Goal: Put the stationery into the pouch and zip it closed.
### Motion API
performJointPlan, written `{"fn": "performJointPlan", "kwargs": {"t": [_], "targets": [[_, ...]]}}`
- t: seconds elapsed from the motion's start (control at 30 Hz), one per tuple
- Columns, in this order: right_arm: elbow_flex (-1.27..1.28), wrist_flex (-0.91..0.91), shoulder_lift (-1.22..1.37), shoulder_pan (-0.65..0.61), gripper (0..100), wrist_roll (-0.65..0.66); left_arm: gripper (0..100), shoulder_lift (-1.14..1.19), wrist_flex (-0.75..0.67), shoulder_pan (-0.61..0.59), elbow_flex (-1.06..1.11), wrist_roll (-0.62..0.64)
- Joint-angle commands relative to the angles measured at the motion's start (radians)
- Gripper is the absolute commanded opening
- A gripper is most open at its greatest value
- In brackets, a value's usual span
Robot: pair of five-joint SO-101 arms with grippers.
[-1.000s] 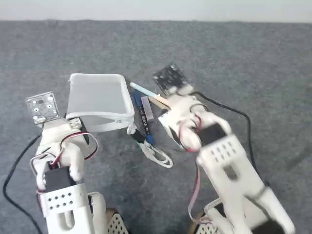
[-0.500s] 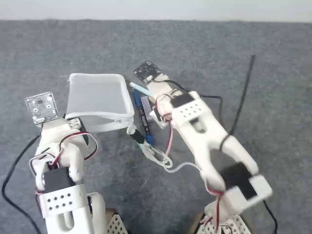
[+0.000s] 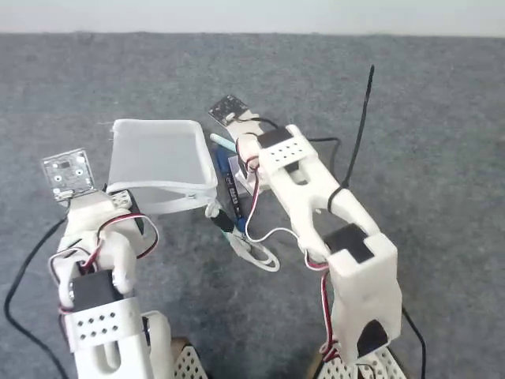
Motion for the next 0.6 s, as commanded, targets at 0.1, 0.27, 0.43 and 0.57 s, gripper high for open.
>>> {"fn": "performJointPlan", "kwargs": {"t": [0.1,0.27,0.43,0.57], "targets": [[-0.11,0.019,0.01,0.041,11.3,0.008,1,-0.023,0.008,-0.008,-0.061,0.014],[-0.114,0.016,0.018,0.053,11.3,0.008,1,-0.023,0.008,-0.008,-0.061,0.014],[-0.11,0.019,0.022,0.053,11.2,0.012,1,-0.023,0.008,-0.008,-0.061,0.012],[-0.115,0.028,0.058,0.05,11.1,0.014,1,-0.023,0.009,-0.008,-0.059,0.012]]}}
